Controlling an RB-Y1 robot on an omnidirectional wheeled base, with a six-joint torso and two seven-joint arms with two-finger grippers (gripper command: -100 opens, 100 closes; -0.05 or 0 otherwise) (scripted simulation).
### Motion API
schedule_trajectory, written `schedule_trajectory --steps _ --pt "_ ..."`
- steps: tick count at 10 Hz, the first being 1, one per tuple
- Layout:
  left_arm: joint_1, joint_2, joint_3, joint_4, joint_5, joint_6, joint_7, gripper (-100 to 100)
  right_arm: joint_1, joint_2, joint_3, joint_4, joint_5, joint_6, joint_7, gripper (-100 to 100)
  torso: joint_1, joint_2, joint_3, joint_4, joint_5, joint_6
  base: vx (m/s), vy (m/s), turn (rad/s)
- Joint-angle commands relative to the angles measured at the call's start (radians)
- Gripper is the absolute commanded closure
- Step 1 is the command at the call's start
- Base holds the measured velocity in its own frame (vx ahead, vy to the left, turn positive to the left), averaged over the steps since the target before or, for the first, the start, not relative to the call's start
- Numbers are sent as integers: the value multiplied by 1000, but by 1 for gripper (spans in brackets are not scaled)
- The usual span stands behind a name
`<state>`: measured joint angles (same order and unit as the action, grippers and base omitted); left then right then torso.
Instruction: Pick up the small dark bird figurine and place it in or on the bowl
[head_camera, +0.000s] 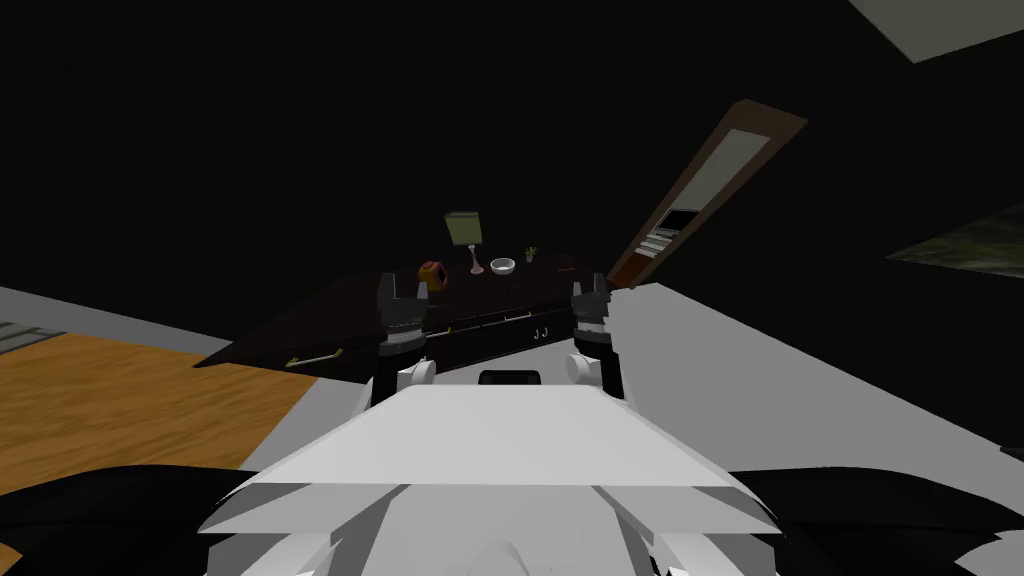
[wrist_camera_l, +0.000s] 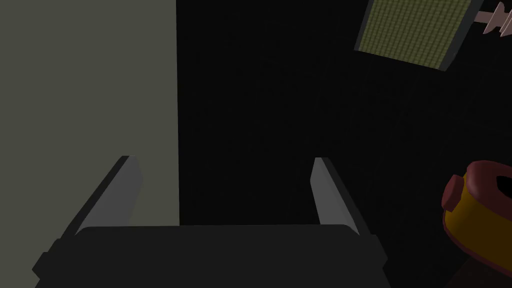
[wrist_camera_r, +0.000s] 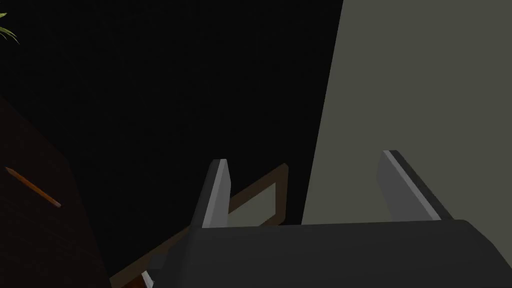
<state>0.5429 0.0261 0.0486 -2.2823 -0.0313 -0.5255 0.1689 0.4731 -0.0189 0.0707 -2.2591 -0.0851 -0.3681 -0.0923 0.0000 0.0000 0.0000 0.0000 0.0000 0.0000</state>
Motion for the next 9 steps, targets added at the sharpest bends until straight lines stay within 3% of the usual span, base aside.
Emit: schedule_trajectory --steps 1,5,9 --pt "0 0 0 0 0 0 0 0 18 -44 -24 12 22 -10 4 -100 0 0 0 0 0 0 -48 8 127" --pt "0 0 0 0 0 0 0 0 77 -128 -109 58 100 -47 21 -100 2 9 5 2 0 0 -128 28 182" --pt "0 0 0 0 0 0 0 0 161 -224 -235 136 211 -105 48 -100 2 10 6 2 0 0 -135 47 267"
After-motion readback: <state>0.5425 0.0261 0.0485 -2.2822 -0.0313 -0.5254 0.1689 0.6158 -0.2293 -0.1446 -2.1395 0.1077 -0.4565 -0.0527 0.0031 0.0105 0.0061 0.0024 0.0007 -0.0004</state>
